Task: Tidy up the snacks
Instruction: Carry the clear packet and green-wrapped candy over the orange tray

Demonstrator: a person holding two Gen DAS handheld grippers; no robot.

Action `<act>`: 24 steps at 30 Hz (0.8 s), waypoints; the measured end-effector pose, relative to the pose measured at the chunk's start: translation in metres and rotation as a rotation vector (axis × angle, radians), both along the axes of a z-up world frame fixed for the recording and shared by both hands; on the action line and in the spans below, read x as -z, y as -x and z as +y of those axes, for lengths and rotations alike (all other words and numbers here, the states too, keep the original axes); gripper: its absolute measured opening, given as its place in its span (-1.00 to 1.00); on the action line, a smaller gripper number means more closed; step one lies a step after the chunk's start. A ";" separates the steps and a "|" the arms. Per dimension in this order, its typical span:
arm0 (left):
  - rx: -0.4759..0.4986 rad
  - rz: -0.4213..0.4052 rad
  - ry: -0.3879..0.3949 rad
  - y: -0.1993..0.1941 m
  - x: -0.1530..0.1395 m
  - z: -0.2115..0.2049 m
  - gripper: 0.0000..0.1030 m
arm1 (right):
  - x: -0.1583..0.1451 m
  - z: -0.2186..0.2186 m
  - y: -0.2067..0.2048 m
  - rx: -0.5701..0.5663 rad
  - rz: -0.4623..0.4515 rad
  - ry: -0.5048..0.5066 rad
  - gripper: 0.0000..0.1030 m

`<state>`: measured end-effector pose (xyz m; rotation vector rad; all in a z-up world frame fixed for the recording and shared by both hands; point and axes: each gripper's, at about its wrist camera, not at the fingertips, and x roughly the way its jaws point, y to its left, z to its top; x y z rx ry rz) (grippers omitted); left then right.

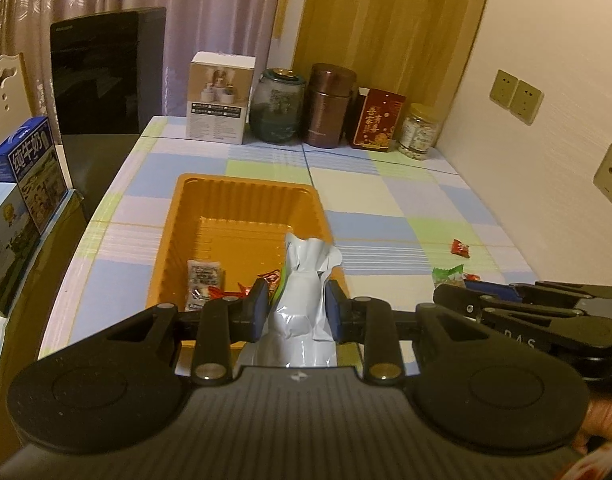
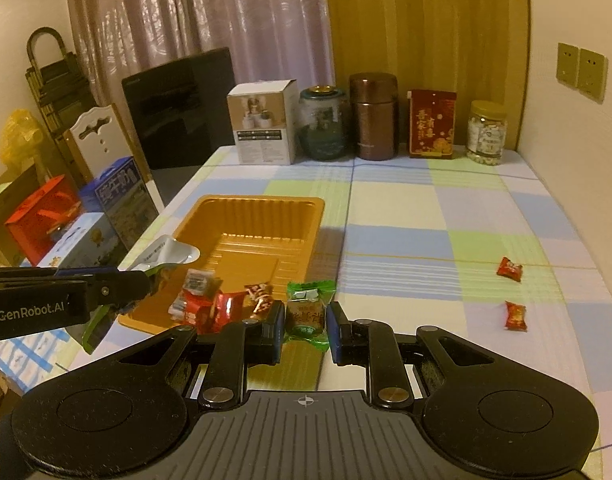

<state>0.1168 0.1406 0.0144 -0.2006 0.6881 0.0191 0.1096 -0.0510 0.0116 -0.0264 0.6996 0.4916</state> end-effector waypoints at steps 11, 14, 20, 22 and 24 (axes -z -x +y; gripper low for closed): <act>-0.032 0.038 0.006 -0.019 0.016 0.023 -0.47 | 0.013 0.018 -0.024 -0.024 0.037 -0.012 -0.56; -0.038 0.053 0.008 -0.028 0.023 0.030 -0.47 | 0.017 0.026 -0.032 -0.032 0.051 -0.018 -0.56; -0.043 0.073 0.015 -0.048 0.036 0.040 -0.47 | 0.029 0.044 -0.051 -0.048 0.076 -0.016 -0.56; -0.043 0.078 0.015 -0.055 0.040 0.044 -0.47 | 0.033 0.050 -0.057 -0.054 0.083 -0.014 -0.56; -0.044 0.083 0.015 -0.060 0.043 0.047 -0.47 | 0.037 0.055 -0.063 -0.060 0.090 -0.011 -0.56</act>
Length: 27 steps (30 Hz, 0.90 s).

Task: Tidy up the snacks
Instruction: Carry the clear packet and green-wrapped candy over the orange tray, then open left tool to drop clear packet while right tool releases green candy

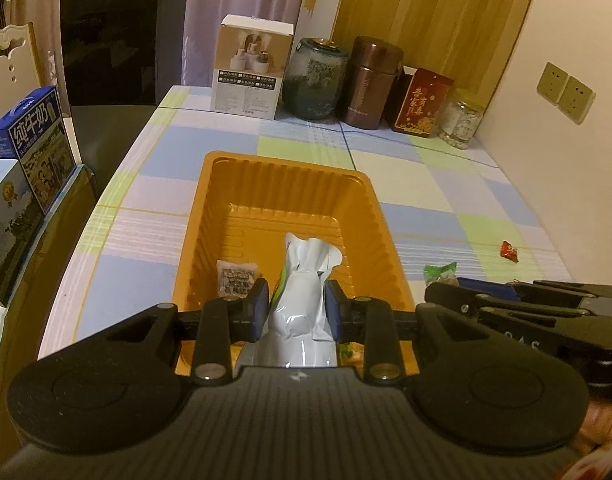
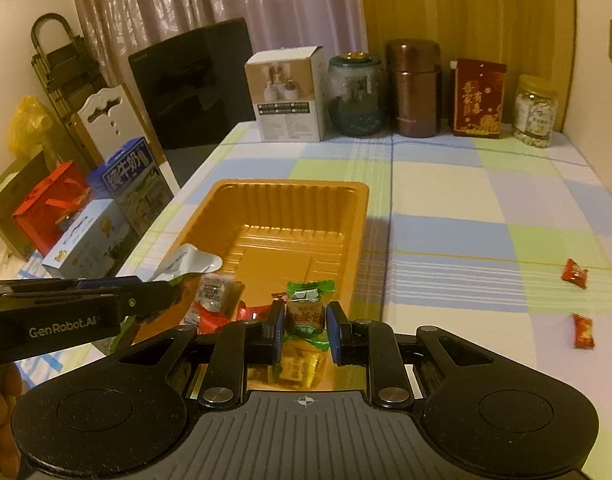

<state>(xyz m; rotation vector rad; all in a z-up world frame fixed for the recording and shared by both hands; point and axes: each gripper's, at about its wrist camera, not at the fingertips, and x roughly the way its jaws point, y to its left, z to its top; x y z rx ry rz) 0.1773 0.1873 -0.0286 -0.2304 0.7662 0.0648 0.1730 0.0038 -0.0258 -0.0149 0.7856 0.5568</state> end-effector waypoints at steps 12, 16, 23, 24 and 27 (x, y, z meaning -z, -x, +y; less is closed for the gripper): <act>0.001 0.031 0.002 -0.032 0.019 0.009 -0.47 | 0.017 0.017 -0.025 -0.011 0.021 0.005 -0.56; -0.009 0.047 0.018 -0.040 0.027 0.010 -0.39 | 0.021 0.019 -0.030 -0.008 0.029 0.006 -0.56; -0.020 0.044 -0.003 -0.035 0.030 0.013 -0.25 | 0.026 0.014 -0.031 0.004 0.043 0.000 -0.56; -0.022 0.045 -0.008 -0.034 0.030 0.013 -0.25 | 0.027 0.014 -0.030 0.005 0.045 0.000 -0.56; -0.020 0.044 -0.011 -0.030 0.028 0.014 -0.25 | 0.028 0.013 -0.028 0.005 0.052 -0.006 -0.56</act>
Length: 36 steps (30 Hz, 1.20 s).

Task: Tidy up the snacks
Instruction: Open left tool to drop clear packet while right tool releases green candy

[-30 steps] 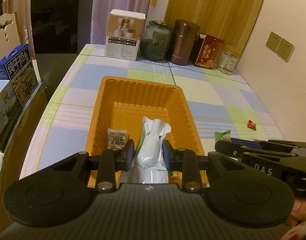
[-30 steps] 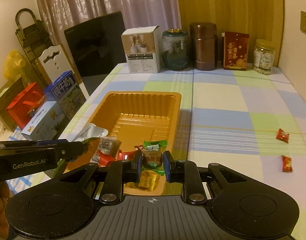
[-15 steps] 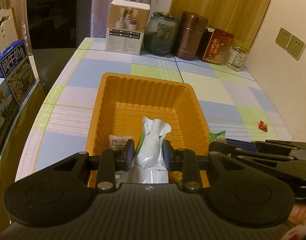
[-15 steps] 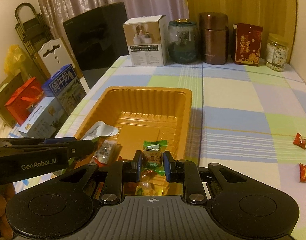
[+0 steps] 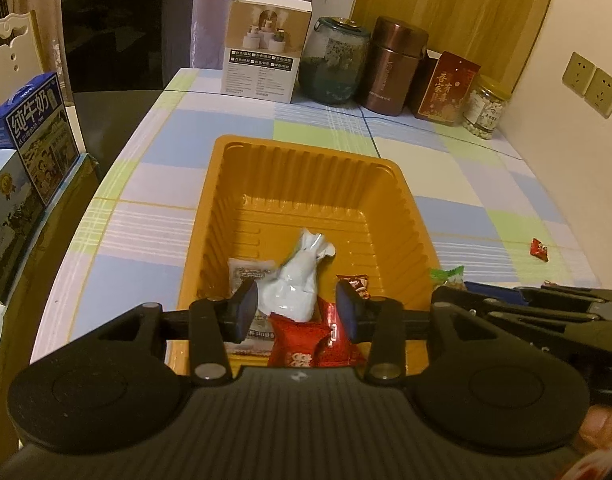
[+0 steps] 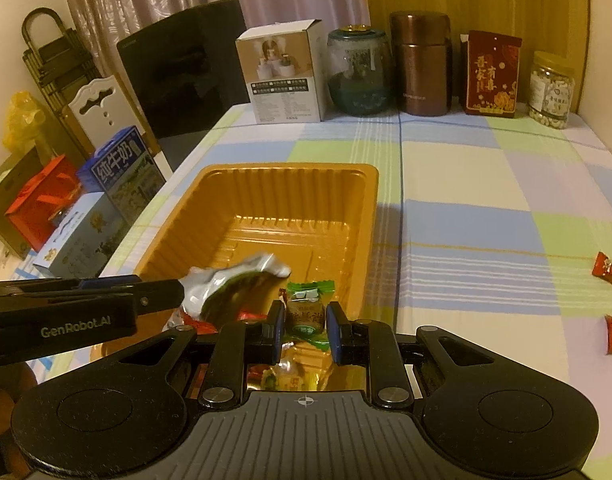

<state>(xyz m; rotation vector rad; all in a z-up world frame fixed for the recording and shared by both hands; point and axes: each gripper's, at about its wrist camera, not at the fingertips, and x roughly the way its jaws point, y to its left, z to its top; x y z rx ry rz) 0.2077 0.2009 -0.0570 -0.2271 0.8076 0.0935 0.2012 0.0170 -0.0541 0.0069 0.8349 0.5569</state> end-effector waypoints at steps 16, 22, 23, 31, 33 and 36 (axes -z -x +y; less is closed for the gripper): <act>-0.008 -0.009 -0.016 0.007 -0.008 0.004 -0.25 | -0.012 0.007 -0.002 -0.012 0.000 -0.060 -0.56; -0.014 -0.005 -0.020 0.008 -0.007 0.007 -0.25 | -0.012 0.011 -0.008 -0.013 0.015 -0.098 -0.55; -0.015 -0.004 -0.020 0.008 -0.007 0.008 -0.24 | -0.012 0.011 -0.010 -0.011 0.018 -0.100 -0.55; -0.024 0.000 -0.022 0.012 -0.007 0.010 -0.12 | -0.012 0.004 -0.011 0.012 0.035 -0.118 0.08; -0.023 0.000 -0.022 0.014 -0.009 0.008 -0.09 | -0.012 -0.001 -0.009 0.020 0.036 -0.111 0.08; -0.018 -0.008 -0.022 0.019 -0.013 0.003 0.01 | -0.012 -0.011 -0.003 0.043 0.036 -0.089 0.08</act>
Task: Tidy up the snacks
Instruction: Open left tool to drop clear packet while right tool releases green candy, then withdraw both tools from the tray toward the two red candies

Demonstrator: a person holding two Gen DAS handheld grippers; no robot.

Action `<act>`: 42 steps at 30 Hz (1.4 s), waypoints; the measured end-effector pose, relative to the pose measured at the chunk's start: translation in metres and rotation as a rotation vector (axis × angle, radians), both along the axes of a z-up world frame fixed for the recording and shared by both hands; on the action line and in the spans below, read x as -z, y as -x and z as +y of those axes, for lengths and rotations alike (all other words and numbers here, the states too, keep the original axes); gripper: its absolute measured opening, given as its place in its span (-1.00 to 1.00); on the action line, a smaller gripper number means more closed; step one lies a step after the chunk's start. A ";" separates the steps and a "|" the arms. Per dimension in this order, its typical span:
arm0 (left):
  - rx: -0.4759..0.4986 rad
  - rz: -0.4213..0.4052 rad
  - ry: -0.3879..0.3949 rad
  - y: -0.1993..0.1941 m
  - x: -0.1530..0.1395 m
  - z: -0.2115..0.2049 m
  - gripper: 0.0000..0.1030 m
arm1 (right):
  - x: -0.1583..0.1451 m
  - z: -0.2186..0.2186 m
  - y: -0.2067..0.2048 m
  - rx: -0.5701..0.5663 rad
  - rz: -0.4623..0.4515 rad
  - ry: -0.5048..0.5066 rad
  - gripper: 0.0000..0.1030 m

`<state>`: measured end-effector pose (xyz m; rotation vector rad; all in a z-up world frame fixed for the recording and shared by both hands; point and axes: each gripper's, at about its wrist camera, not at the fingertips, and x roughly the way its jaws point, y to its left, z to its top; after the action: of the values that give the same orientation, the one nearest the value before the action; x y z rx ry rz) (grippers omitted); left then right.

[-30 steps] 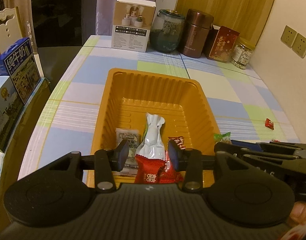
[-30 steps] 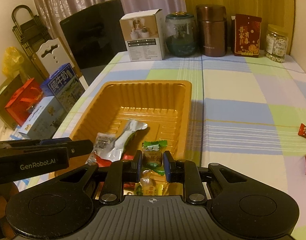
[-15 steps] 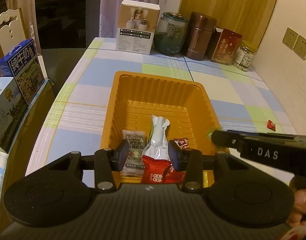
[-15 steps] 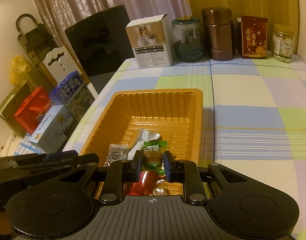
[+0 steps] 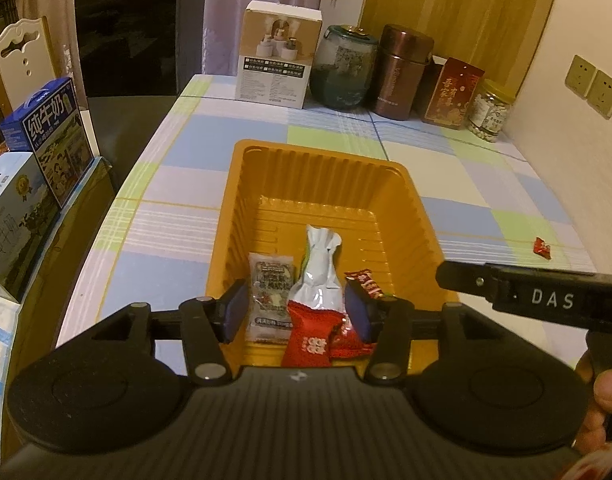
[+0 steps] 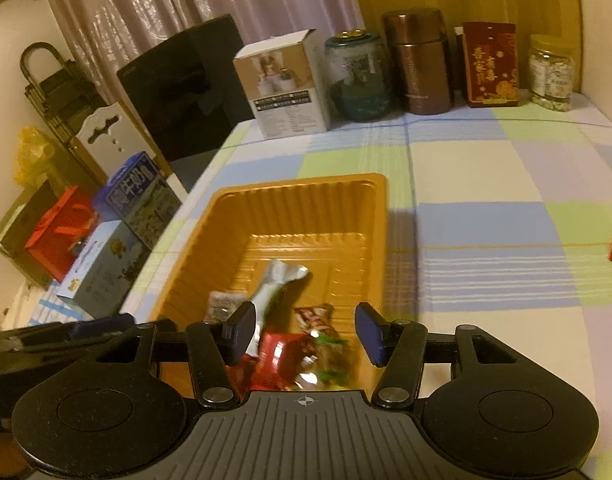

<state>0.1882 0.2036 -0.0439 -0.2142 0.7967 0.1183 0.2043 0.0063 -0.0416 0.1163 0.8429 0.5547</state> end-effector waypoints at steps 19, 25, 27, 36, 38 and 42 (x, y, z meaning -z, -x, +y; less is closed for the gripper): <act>0.105 -0.047 -0.007 0.038 -0.026 -0.079 0.69 | -0.012 -0.115 0.057 0.205 0.024 0.024 0.36; 0.158 -0.052 -0.015 0.039 -0.029 -0.109 0.80 | -0.010 -0.166 0.072 0.305 0.042 0.043 0.46; 0.170 -0.054 -0.016 0.038 -0.030 -0.117 0.83 | -0.011 -0.182 0.076 0.341 0.043 0.045 0.48; 0.223 -0.060 -0.023 0.028 -0.032 -0.149 0.91 | -0.021 -0.237 0.085 0.454 0.021 0.033 0.50; 0.235 -0.065 -0.028 0.025 -0.033 -0.156 0.92 | -0.022 -0.244 0.085 0.468 0.019 0.028 0.50; 0.261 -0.071 -0.038 0.020 -0.033 -0.168 0.93 | -0.020 -0.254 0.083 0.488 0.016 0.023 0.50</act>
<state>0.1686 0.0359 -0.0107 -0.0769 0.7441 -0.1202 0.1217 -0.2472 -0.0212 0.2964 0.8007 0.0858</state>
